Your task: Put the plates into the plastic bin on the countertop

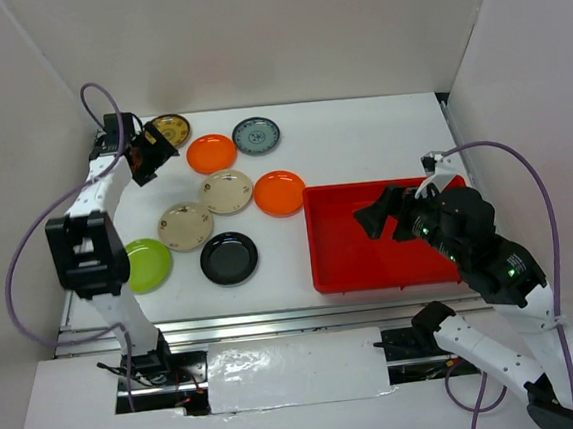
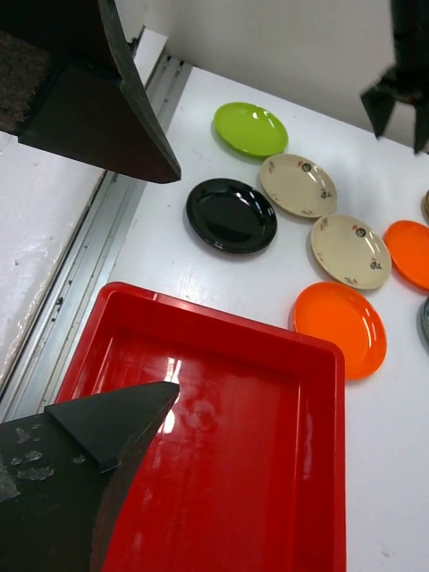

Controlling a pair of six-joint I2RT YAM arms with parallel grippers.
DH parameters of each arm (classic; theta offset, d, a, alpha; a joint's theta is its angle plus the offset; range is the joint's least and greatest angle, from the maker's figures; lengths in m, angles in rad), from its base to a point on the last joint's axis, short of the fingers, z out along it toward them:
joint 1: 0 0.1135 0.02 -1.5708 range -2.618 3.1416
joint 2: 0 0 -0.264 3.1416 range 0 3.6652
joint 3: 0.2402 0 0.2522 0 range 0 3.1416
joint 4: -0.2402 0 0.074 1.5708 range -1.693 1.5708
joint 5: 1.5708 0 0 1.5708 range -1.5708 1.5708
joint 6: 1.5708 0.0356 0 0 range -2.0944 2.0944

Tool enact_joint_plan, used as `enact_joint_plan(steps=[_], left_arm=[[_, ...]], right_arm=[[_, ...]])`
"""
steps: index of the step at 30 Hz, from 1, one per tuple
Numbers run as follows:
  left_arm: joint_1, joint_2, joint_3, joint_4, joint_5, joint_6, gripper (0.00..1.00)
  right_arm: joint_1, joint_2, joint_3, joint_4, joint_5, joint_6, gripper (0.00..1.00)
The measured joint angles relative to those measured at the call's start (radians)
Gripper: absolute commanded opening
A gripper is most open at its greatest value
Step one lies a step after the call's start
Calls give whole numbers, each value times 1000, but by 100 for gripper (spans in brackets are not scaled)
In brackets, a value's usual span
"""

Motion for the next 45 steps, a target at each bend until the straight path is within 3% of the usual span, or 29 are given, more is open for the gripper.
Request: enact_joint_plan(steps=[4,7,17,28,34,39,40,41,45], left_arm=[[56,304,222,33,110,32,97],[58,420,272,37,145,62,96],[26,531,304,126,224,71,93],[5,673,504,138,170,50,71],[-1,701,547,108,125,47,43],[-2,721,573,93,124,42,26],[-2,725,576,91,128,40,18],[-3,727,582,87,132,39,0],[-3,727,600,64,143,13,0]], right_arm=[[2,-3,-3,7,-25,-8,100],[4,-10,-8,18,-42,-14,100],[7,25,-24,47,-84,-23,100],[11,47,-34,81,-86,-30,100],[11,53,-34,82,-81,-42,100],[11,59,-34,82,-79,-45,100],[11,59,-34,82,-78,-45,100],[11,59,-34,82,-77,-45,100],[12,59,-34,82,-74,-45,100]])
